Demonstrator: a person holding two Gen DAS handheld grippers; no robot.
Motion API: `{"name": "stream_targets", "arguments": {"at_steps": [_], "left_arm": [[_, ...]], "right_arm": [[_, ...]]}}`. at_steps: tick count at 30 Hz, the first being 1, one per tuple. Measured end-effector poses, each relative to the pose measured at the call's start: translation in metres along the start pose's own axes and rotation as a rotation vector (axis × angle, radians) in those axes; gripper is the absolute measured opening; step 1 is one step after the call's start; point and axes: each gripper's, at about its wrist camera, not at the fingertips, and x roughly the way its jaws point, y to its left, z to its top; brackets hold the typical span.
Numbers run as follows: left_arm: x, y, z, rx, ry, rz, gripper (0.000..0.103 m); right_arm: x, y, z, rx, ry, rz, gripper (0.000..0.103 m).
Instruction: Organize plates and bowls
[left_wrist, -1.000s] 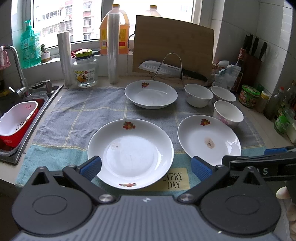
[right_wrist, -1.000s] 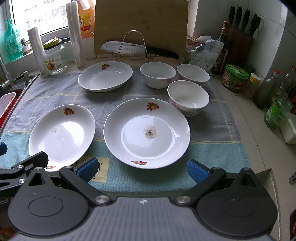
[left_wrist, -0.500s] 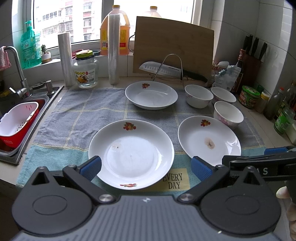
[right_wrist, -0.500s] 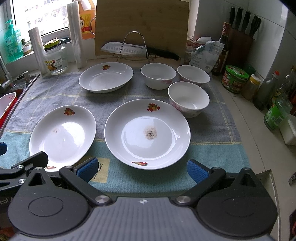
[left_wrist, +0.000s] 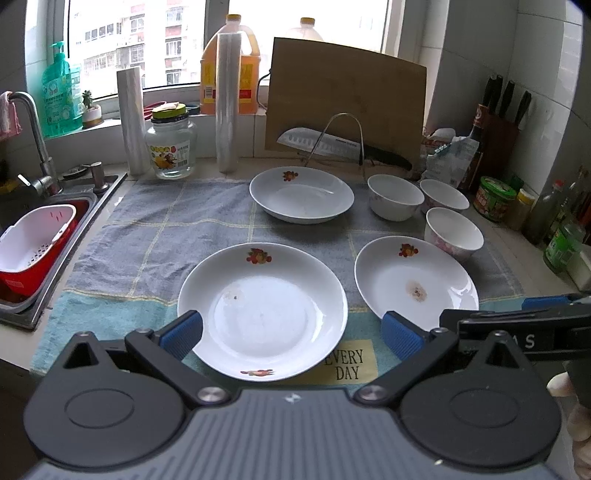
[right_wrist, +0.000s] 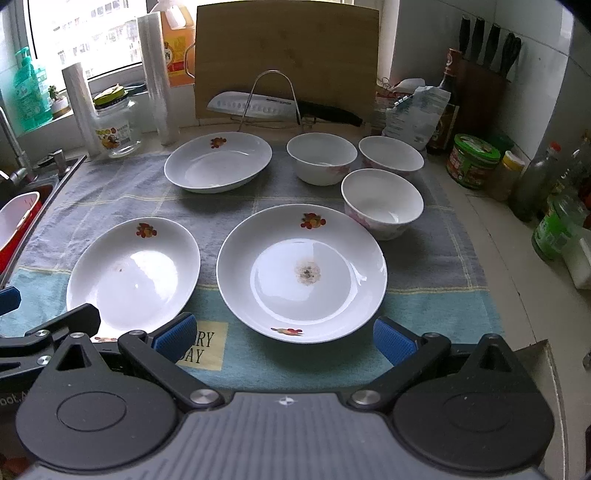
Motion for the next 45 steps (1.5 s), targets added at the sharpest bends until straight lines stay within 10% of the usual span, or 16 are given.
{"name": "stream_targets", "arguments": {"at_steps": [45], "left_arm": [[0.033,0.091,-0.019,-0.066,0.072,0.057,0.102]], "right_arm": [[0.109,0.099,-0.031,-0.424,0.065,0.328,0.103]]}}
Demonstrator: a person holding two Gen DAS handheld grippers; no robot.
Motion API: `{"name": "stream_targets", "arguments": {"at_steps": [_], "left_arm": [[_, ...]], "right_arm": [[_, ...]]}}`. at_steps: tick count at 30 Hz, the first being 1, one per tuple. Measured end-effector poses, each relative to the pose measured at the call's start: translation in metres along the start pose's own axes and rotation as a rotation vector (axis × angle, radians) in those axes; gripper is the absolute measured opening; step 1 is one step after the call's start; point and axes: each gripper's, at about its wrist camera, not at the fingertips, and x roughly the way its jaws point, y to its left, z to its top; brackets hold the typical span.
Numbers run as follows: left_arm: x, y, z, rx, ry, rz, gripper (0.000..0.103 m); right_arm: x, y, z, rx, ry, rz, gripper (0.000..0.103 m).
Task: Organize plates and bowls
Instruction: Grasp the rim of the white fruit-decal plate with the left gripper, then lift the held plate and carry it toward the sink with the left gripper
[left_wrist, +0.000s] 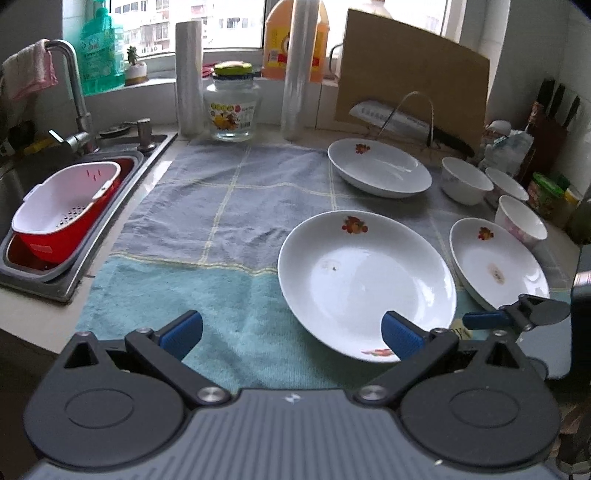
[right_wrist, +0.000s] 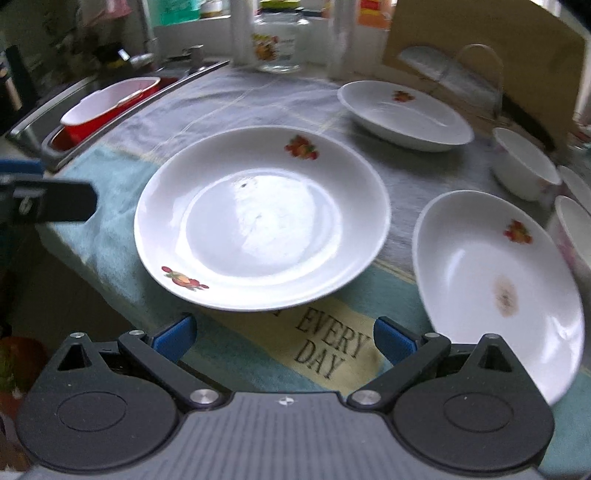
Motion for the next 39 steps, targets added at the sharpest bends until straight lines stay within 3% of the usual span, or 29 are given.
{"name": "stream_targets", "arguments": {"at_steps": [6,21,39], "left_arm": [[0.02,-0.014,0.019,0.047,0.034,0.007,0.102],[0.085,-0.032,0.061,0.165,0.12,-0.086,0.102],[0.153,-0.036,0.085,0.428,0.221,-0.372,0.102]], "right_arm": [[0.008,-0.004,0.001,-0.079,-0.041,0.032,0.103],[0.01,-0.01,-0.003,-0.142,-0.105,0.084,0.103],[0.01,-0.002,-0.004,-0.069,-0.108,0.018,0.103]]}}
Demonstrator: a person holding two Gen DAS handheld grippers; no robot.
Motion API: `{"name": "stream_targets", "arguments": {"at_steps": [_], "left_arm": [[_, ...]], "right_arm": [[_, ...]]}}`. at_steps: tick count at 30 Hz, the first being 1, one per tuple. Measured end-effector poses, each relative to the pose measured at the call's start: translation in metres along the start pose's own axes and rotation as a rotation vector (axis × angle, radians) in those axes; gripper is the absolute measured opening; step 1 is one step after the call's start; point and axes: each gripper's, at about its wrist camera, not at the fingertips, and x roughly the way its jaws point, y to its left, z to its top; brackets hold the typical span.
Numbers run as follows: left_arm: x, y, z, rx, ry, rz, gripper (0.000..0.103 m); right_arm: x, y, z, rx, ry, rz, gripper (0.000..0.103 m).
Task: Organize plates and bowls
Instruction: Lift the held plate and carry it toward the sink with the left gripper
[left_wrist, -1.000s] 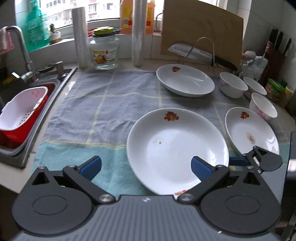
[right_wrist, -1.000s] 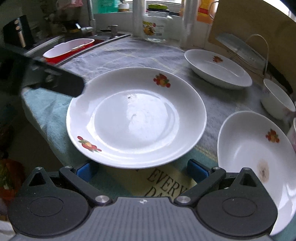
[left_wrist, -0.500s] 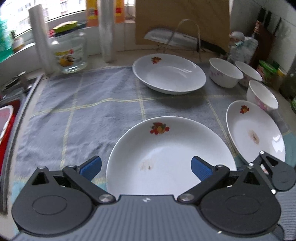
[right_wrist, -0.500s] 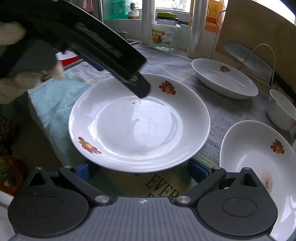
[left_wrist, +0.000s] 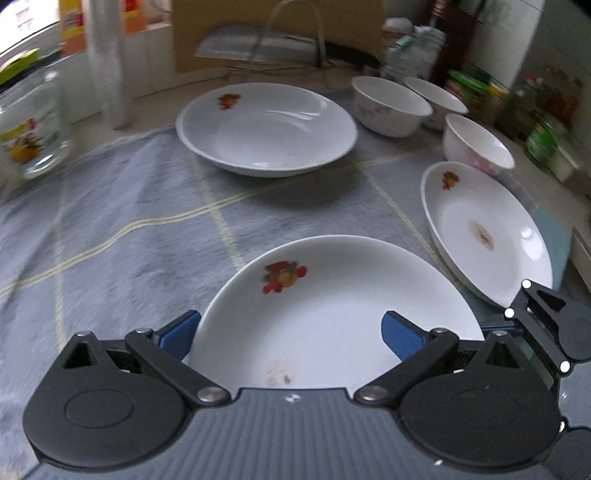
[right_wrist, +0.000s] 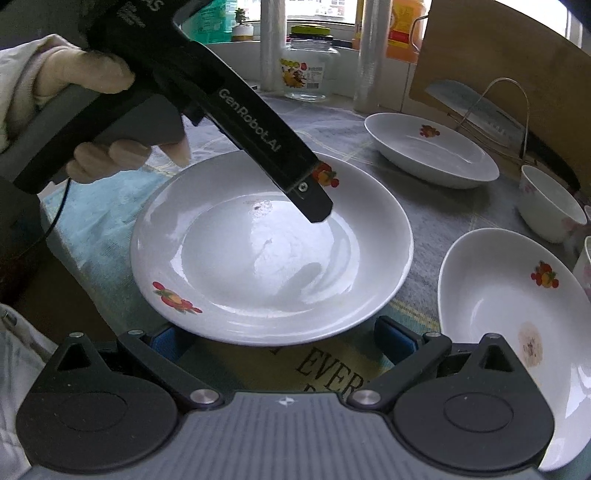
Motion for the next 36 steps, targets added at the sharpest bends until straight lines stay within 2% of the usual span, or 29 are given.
{"name": "stream_targets", "arguments": {"at_steps": [4,15,19,23,27,36], "left_arm": [[0.008,-0.002,0.003,0.049,0.017,-0.01,0.102],[0.017,0.0,0.003,0.073,0.061,-0.018,0.102],[0.016,0.004,0.005,0.07,0.064,-0.055,0.102],[0.016,0.003,0.007,0.133,0.1,-0.074,0.102],[0.014,0.008,0.009,0.165,0.121,-0.132,0.1],[0.01,0.029,0.017,0.151,0.173,-0.282,0.095]], "right_arm": [[0.0,0.001,-0.001,0.009,-0.006,-0.009,0.103],[-0.003,0.0,-0.007,0.0,-0.033,-0.001,0.103],[-0.004,0.0,-0.008,-0.009,-0.043,0.006,0.103],[-0.006,-0.002,-0.008,-0.008,-0.047,0.005,0.103],[-0.006,0.002,-0.007,-0.007,-0.044,0.001,0.103],[-0.005,0.007,-0.006,-0.007,-0.058,0.005,0.103]]}}
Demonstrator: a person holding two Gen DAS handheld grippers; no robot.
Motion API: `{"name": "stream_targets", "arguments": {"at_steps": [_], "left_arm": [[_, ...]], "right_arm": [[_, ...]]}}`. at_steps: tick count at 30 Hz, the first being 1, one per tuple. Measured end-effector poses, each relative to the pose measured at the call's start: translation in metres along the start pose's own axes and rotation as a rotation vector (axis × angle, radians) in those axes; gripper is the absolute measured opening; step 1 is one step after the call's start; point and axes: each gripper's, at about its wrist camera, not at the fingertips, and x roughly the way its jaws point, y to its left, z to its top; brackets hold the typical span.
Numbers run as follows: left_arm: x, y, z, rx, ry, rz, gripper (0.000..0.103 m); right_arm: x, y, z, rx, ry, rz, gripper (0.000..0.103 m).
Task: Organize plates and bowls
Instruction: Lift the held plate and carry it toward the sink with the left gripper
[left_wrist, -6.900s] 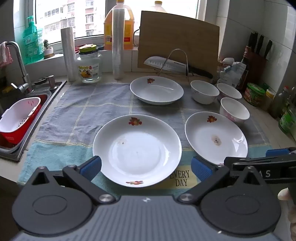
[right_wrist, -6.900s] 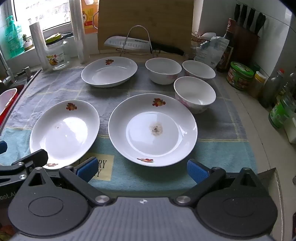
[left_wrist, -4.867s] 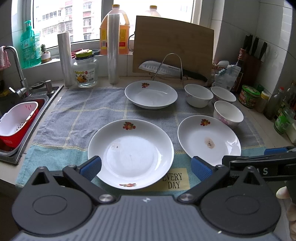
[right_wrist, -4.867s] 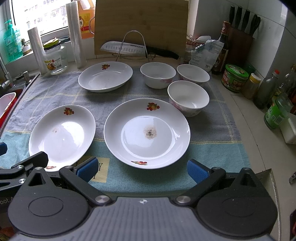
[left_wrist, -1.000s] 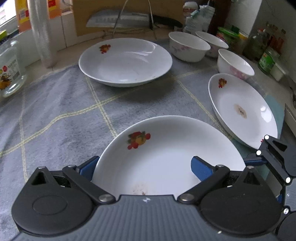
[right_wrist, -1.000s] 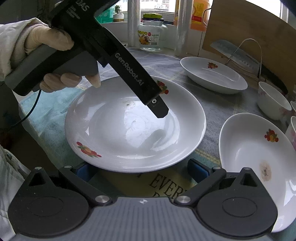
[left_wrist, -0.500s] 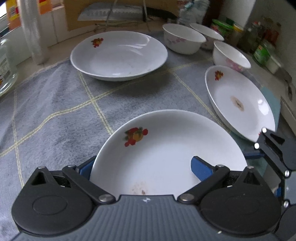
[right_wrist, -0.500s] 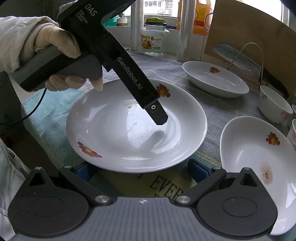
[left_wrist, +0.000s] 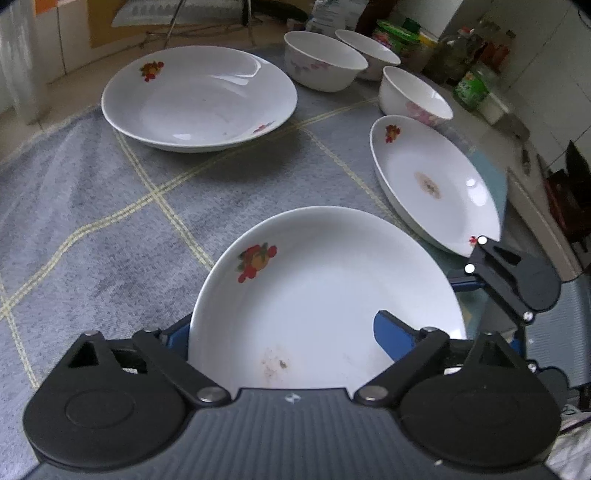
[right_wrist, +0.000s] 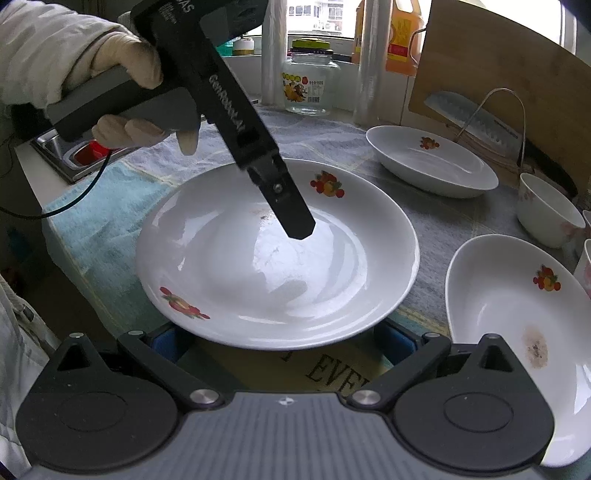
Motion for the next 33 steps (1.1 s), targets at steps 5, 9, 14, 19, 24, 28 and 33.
{"name": "stream_targets", "arguments": {"at_steps": [5,9,14,19,24,28,33], "left_arm": [[0.001,0.0,0.003,0.03,0.019,-0.021,0.095],[0.001,0.004,0.005,0.028,0.023,-0.038,0.094],[-0.001,0.008,0.004,0.025,0.019,-0.054,0.091],[-0.003,0.01,0.003,0.022,0.013,-0.059,0.091],[-0.01,0.01,0.001,0.021,-0.007,-0.056,0.091],[-0.018,0.013,-0.002,0.006,-0.027,-0.047,0.091],[-0.03,0.02,-0.007,-0.013,-0.051,-0.032,0.091]], "right_arm": [[0.001,0.003,0.0,-0.009,-0.009,0.012,0.103],[0.002,0.001,0.003,-0.006,-0.001,0.017,0.103],[0.004,0.001,0.007,-0.005,0.013,0.017,0.103],[0.005,0.0,0.013,-0.006,0.028,0.021,0.103],[0.003,0.0,0.017,-0.023,0.027,0.019,0.103],[0.004,0.001,0.023,-0.035,0.026,0.026,0.103],[0.006,0.004,0.032,-0.066,0.022,0.041,0.103]]}}
